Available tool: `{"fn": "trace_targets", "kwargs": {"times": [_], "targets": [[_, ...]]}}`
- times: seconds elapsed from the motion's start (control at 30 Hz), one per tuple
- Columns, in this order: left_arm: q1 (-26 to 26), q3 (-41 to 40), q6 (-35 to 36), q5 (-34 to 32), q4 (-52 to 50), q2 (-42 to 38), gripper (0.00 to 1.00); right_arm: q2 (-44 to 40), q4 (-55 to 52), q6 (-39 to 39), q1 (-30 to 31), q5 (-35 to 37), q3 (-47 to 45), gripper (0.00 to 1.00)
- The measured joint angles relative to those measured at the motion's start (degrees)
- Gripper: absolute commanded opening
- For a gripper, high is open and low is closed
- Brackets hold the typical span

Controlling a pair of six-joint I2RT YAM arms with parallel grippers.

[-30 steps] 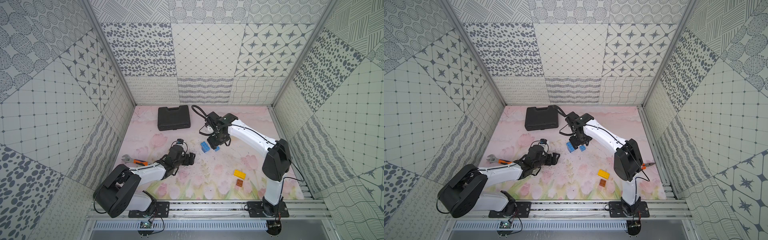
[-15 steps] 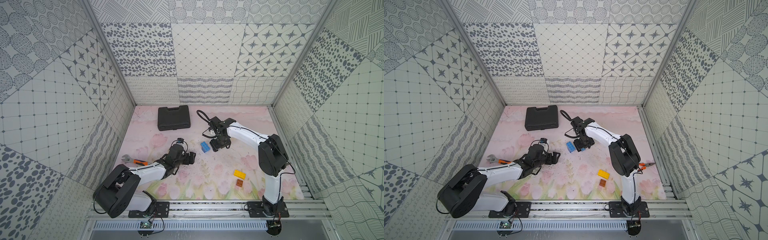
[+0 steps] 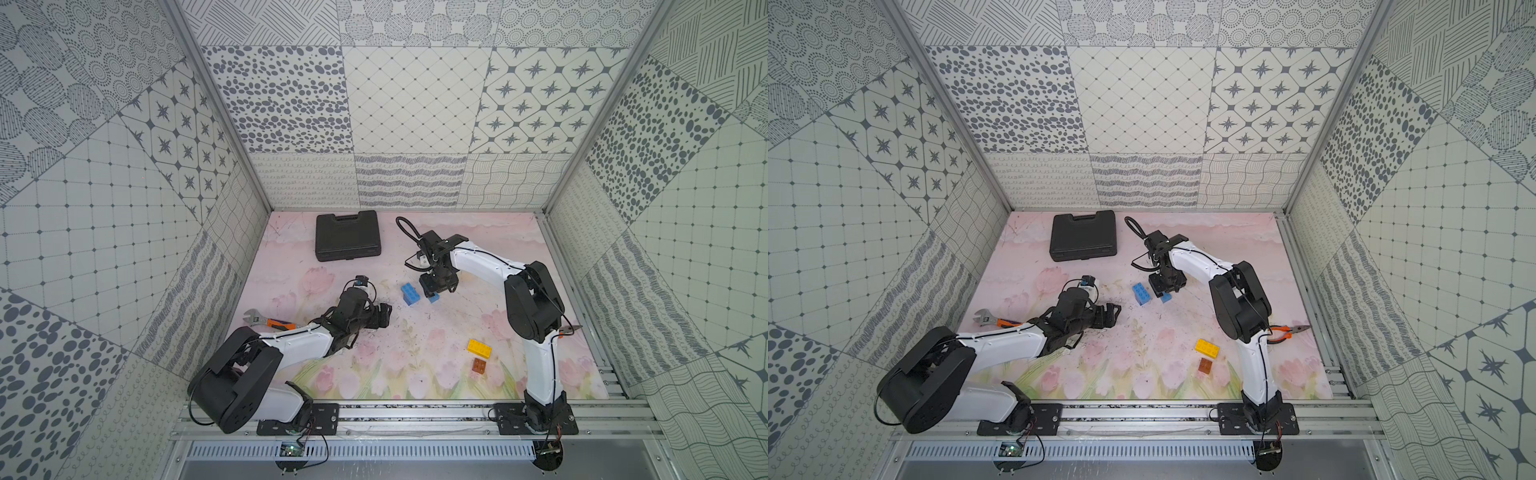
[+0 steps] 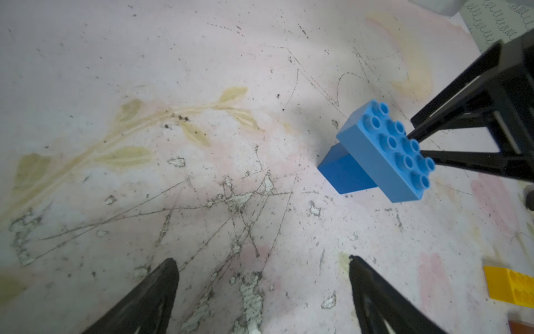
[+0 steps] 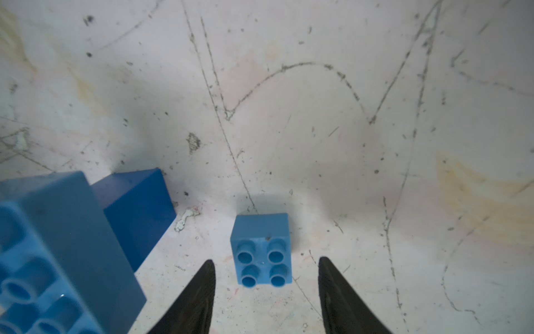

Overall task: Assemble the letter f with lego
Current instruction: Pick up the lego brick from the center of the board.

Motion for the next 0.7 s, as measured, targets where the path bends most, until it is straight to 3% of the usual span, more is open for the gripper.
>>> {"fn": "trace_targets", "kwargs": {"times": [0.47, 0.7], "targets": [[0.00, 0.11, 0.00, 0.02, -0.48, 0.33, 0.92, 1.53, 0.48, -0.24, 0.00, -0.98, 0.00, 0.44], [0.00, 0.11, 0.00, 0.02, -0.50, 0.33, 0.92, 2.49, 0.48, -0.17, 0.00, -1.22, 0.00, 0.45]]}}
